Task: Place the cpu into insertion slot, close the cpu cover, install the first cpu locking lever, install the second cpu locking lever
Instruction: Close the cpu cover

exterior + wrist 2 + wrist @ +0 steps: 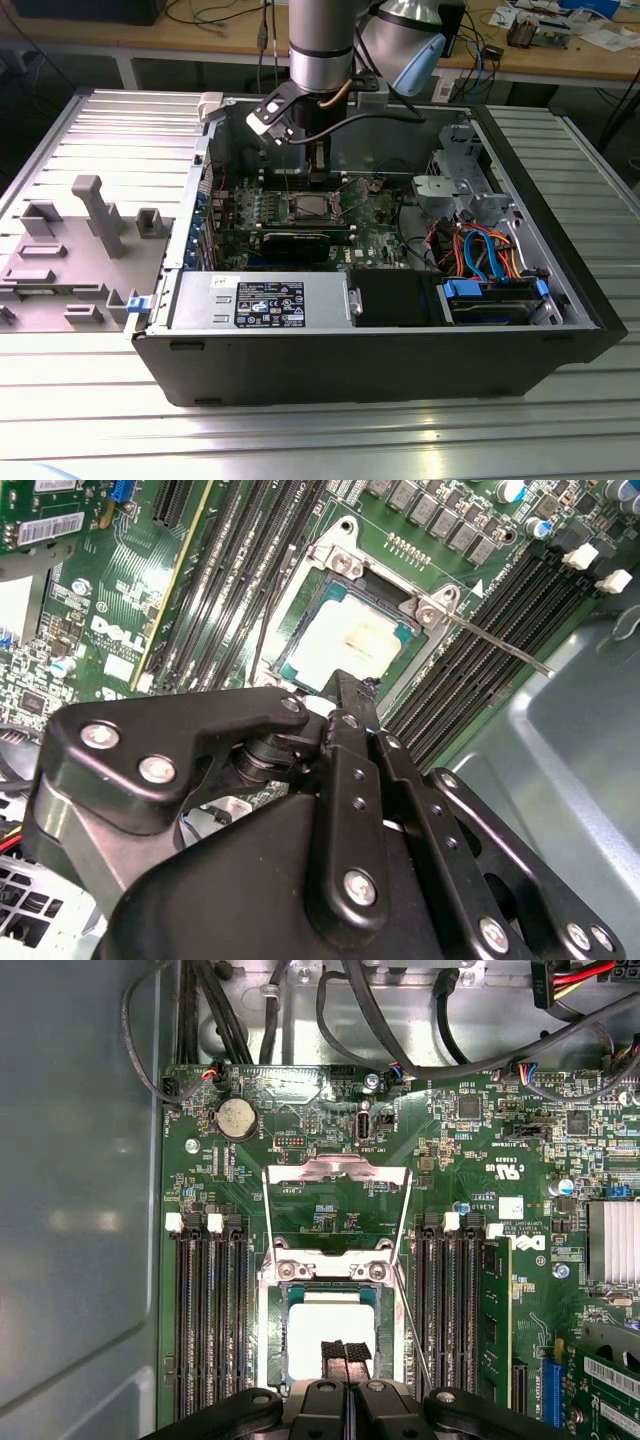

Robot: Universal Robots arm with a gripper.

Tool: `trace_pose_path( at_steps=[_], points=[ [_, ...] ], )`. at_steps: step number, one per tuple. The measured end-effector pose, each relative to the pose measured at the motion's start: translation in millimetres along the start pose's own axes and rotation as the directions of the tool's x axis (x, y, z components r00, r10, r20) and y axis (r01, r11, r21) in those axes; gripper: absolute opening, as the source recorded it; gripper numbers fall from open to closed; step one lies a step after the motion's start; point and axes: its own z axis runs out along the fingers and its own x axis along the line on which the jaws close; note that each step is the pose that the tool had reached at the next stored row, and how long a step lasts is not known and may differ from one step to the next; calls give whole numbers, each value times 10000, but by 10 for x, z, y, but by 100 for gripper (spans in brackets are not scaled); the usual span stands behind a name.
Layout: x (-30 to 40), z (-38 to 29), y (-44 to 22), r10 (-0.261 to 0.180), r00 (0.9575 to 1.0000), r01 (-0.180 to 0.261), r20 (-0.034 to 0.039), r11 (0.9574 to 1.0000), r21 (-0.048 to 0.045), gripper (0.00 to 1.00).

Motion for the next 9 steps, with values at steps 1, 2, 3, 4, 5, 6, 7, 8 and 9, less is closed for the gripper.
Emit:
trace_pose_path(
  at_steps=[1,2,3,4,5,6,7,8,9],
  points=[
    [0,-2,0,1,10000,-1,2,10000,0,11],
    [0,-11,0,0,10000,0,2,10000,0,11],
    [0,-16,0,0,10000,0,9,10000,0,11],
    [0,-17,0,0,10000,0,9,10000,0,11],
    [0,-19,1,0,10000,0,10,10000,1,11],
    [-1,-23,1,-1,10000,1,11,10000,1,11],
    [-1,-26,1,0,10000,0,12,10000,2,11],
    [-1,-29,1,-1,10000,1,11,10000,1,11],
    [-1,-33,1,0,10000,0,10,10000,0,11]
  ],
)
